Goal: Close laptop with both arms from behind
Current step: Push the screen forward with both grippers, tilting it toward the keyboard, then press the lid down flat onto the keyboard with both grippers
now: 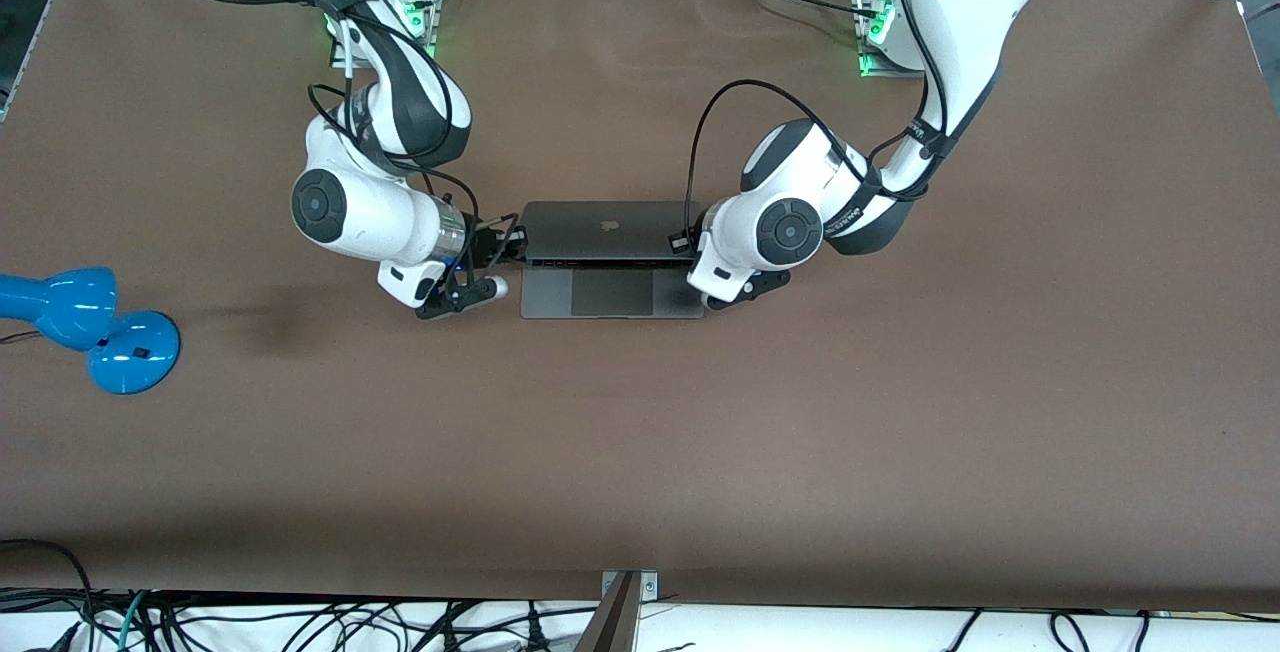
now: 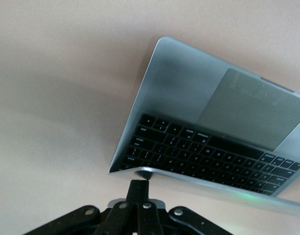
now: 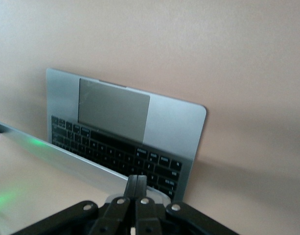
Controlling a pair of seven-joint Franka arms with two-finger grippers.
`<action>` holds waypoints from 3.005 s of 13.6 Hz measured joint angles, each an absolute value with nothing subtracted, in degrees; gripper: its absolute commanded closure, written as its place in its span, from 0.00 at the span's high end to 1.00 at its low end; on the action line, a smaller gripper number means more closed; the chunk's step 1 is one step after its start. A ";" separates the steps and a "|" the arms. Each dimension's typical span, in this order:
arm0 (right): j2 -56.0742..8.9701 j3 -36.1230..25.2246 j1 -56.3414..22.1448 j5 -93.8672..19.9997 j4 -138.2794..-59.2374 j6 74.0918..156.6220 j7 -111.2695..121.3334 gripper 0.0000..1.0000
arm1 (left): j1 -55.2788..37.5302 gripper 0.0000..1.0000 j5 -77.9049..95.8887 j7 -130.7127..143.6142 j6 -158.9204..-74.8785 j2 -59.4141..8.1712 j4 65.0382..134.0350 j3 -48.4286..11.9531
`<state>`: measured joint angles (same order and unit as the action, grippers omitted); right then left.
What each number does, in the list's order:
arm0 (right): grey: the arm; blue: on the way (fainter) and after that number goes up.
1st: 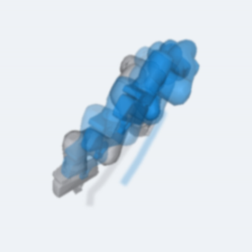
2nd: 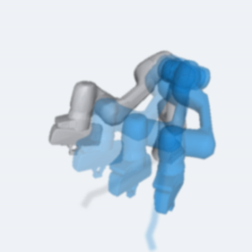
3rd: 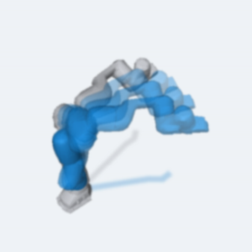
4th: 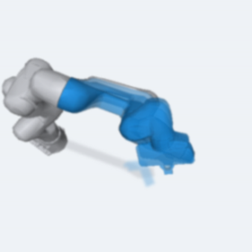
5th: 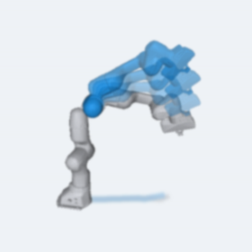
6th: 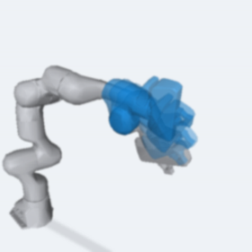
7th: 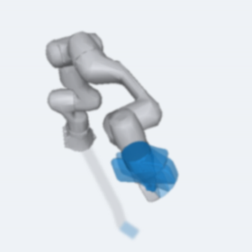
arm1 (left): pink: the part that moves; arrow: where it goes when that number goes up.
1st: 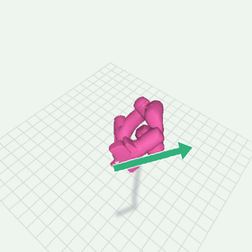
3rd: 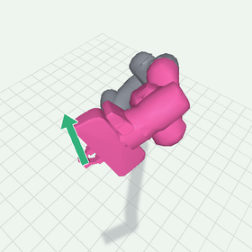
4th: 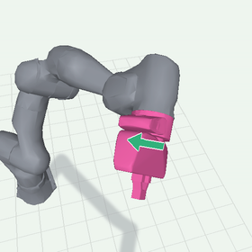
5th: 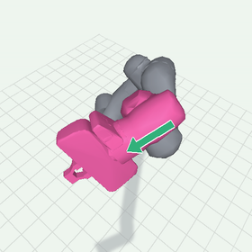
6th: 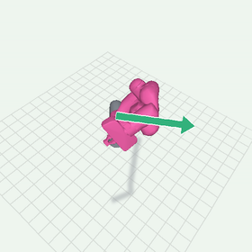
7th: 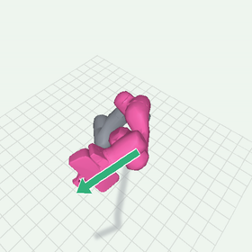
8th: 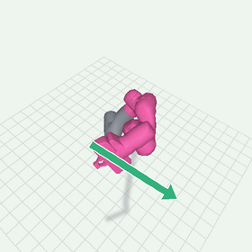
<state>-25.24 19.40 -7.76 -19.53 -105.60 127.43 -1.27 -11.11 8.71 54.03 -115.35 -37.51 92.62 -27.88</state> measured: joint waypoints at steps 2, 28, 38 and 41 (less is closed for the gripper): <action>-26.65 19.39 -8.19 -19.47 -105.34 129.38 -1.17 0.00 | -11.13 0.00 8.71 54.01 -115.99 -37.80 92.61 -27.86; -36.48 14.60 -12.16 -19.40 -103.19 136.33 5.63 0.00 | -13.96 0.00 4.55 53.87 -122.39 -46.59 88.12 -24.50; -39.56 13.71 -13.48 -19.39 -101.00 136.87 5.71 0.00 | -14.43 0.00 4.08 53.87 -123.78 -47.96 88.06 -24.10; -39.56 13.67 -13.52 -19.39 -100.98 136.87 5.71 0.04 | -14.43 0.35 4.07 53.87 -123.78 -47.96 88.00 -24.09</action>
